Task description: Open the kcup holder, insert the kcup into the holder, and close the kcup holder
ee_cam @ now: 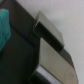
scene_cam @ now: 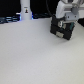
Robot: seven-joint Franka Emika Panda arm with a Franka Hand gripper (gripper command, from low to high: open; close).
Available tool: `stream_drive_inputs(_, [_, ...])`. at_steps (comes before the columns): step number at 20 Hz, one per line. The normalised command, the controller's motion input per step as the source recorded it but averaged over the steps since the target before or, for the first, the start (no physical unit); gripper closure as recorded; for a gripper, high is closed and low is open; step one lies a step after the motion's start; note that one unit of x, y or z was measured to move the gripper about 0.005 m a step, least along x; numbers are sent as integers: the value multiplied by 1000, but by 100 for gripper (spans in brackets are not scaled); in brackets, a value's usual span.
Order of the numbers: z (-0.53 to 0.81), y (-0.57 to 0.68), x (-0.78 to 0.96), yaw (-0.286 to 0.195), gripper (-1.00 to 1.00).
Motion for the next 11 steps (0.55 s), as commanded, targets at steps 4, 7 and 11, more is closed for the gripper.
stream_drive_inputs(4, [678,190,-37,25,-100])
stream_drive_inputs(7, [981,60,287,7,-100])
stream_drive_inputs(11, [476,75,297,8,-100])
